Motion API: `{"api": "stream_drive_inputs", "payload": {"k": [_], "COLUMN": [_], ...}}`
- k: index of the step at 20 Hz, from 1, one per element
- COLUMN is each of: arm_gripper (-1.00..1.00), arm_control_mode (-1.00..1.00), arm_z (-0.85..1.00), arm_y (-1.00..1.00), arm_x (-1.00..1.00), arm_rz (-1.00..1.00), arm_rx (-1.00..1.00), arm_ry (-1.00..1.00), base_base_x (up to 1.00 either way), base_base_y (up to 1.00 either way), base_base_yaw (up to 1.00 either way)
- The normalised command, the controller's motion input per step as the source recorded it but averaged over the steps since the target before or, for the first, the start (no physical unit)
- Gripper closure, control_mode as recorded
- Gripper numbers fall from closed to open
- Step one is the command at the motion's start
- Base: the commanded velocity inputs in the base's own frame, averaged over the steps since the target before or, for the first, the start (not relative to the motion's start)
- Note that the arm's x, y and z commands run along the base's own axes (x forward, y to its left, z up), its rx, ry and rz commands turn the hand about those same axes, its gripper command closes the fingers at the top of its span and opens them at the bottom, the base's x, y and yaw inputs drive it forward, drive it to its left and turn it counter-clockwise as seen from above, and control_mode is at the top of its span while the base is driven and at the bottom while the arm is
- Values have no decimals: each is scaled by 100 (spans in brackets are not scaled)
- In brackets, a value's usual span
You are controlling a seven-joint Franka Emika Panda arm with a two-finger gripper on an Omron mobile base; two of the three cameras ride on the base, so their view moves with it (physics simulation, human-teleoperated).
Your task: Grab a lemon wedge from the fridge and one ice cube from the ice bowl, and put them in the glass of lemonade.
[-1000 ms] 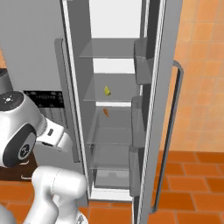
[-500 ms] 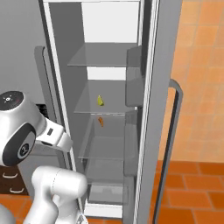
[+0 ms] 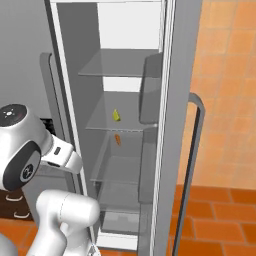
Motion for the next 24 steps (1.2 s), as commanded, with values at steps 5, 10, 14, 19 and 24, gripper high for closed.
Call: {"api": "stream_drive_inputs", "payload": {"k": [5,10,14,19,24], "arm_gripper": [-100,-100,-100,-100,-100], "arm_control_mode": [100,100,-100,-100,-100], "arm_z": [0,0,-1,0,0], "arm_y": [0,0,0,-4,0], "arm_x": [0,0,11,64,77], "arm_rz": [0,0,0,4,2], "arm_rx": [0,0,0,0,0], "arm_ry": [0,0,0,-2,0], "base_base_x": [3,6,6,0,0], "base_base_y": [-29,-32,-5,0,0], "base_base_yaw": [14,14,2,0,0]}}
